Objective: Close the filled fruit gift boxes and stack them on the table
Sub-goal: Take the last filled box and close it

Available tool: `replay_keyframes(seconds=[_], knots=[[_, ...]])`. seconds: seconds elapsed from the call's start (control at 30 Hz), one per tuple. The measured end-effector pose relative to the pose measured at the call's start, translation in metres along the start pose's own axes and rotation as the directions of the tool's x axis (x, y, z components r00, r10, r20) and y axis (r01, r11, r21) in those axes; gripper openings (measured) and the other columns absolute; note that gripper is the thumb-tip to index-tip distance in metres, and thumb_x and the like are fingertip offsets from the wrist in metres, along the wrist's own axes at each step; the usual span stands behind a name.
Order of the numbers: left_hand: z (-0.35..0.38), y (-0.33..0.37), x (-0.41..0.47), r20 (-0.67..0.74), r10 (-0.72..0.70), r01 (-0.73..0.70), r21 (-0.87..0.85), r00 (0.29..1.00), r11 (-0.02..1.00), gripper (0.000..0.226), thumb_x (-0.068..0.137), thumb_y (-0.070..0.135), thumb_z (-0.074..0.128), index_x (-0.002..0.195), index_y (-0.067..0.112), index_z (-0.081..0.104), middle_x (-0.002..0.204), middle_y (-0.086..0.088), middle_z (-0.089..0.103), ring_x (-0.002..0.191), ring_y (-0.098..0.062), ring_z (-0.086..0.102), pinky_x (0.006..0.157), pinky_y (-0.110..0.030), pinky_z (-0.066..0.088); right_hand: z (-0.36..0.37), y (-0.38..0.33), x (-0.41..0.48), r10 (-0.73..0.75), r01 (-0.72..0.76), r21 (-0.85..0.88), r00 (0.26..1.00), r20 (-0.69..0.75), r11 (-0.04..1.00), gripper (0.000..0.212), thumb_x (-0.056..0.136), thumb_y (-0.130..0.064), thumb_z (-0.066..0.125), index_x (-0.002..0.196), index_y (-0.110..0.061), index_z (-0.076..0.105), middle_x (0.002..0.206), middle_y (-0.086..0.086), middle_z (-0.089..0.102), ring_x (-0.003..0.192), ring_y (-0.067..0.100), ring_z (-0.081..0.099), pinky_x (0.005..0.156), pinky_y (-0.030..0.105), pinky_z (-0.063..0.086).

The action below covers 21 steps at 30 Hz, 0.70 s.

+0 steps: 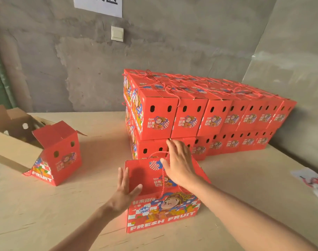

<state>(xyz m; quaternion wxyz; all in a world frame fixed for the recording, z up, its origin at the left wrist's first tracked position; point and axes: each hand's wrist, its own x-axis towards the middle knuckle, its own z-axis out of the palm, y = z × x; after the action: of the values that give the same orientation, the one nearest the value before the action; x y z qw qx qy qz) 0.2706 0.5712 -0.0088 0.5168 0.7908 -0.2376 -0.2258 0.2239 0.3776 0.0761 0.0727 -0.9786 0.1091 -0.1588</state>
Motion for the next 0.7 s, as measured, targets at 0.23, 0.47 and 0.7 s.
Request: replay_keyframes(seconds=[0.23,0.47,0.7], knots=[[0.008,-0.001,0.001,0.044,0.041,-0.028,-0.273,0.998,0.962,0.081,0.095,0.033,0.041,0.126,0.052,-0.032,0.153,-0.009,0.018,0.125,-0.027,0.048,0.098,-0.035,0.047,0.071,0.013,-0.047,-0.074,0.073,0.009,0.982,0.175,0.997,0.048,0.097,-0.054,0.011,0.144,-0.047,0.021,0.16,-0.006,0.004,0.147,0.017,-0.006,0.116,0.04,-0.002],[0.034,0.001,0.02,-0.03,0.126,-0.126,-0.017,0.992,0.992,0.103,0.075,0.056,0.051,0.143,0.026,-0.02,0.154,-0.011,0.012,0.138,-0.026,0.029,0.11,-0.043,0.035,0.06,0.05,-0.043,-0.229,0.23,-0.003,0.967,-0.11,0.973,0.04,0.092,-0.036,0.037,0.116,-0.027,0.068,0.129,0.005,0.061,0.12,0.025,0.057,0.094,0.042,0.05],[0.106,0.041,0.08,-0.02,0.081,-0.079,0.056,0.997,0.995,0.112,0.071,0.068,0.045,0.145,0.02,-0.023,0.158,-0.008,-0.004,0.145,-0.022,0.012,0.117,-0.04,0.019,0.053,0.154,-0.02,-0.235,0.244,0.039,0.959,-0.159,0.969,0.037,0.091,-0.031,0.041,0.113,-0.024,0.07,0.125,0.004,0.063,0.116,0.023,0.059,0.093,0.04,0.049]])
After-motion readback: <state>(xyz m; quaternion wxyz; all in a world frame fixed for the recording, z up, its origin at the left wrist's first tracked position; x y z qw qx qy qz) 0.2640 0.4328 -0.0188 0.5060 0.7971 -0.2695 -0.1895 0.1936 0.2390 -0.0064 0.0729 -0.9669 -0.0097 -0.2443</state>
